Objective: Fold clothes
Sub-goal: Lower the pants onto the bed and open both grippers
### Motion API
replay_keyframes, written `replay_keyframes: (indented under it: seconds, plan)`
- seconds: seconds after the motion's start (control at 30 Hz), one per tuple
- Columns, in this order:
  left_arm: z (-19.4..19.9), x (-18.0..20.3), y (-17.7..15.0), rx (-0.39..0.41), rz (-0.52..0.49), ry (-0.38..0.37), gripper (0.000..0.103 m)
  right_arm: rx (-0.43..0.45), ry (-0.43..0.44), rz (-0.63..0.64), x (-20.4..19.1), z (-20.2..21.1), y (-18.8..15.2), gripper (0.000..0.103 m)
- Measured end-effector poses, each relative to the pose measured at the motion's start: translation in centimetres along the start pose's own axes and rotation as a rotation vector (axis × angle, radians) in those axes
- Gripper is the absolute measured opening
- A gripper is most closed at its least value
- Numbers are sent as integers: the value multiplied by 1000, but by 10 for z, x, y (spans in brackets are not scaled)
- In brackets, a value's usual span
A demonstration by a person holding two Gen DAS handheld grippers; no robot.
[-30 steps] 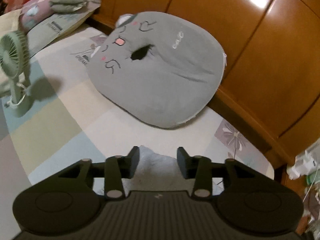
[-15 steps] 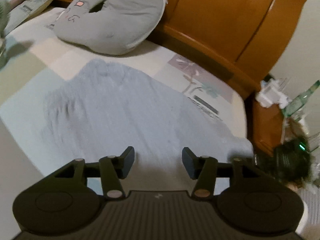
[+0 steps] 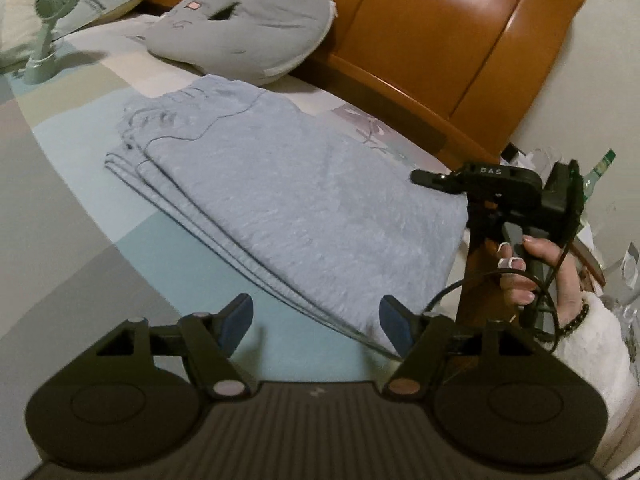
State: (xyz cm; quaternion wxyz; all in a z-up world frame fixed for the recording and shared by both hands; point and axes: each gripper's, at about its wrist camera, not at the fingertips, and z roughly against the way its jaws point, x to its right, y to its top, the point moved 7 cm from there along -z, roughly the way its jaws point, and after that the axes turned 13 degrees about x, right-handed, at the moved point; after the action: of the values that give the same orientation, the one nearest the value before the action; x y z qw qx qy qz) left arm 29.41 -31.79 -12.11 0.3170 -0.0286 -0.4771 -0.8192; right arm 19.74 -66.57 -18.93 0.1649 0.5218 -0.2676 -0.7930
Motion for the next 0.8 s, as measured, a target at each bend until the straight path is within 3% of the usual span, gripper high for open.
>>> replay_keyframes:
  seconds: [0.03,0.17,0.27,0.33,0.43,0.53,0.6,0.7,0.8]
  plan:
    - [2,-1,-1,1,-4,-3,70,16,0,64,-4,3,8,15]
    - [7,-4,-6,4,-11,-4,70,6,-28,248,-4,7,24,14]
    - [11,-8,-7,2,-14,1,70,-49,-106,333,13,0,22,20]
    - [12,-10,-7,-2,-20,2,71,-36,-173,429,12,7,22,31]
    - [9,-14,1,-4,-40,20,74,38,-149,538,-13,31,24,35]
    - [-2,-17,19,3,-75,60,74,5,-48,681,-49,41,0,49]
    - [-11,-17,34,21,-108,86,74,-24,-5,793,-63,43,-24,50]
    - [-35,-13,55,32,-148,89,75,76,-96,1011,-70,50,-40,50]
    - [-62,-8,65,46,-184,79,75,147,-200,1065,-65,51,-24,51]
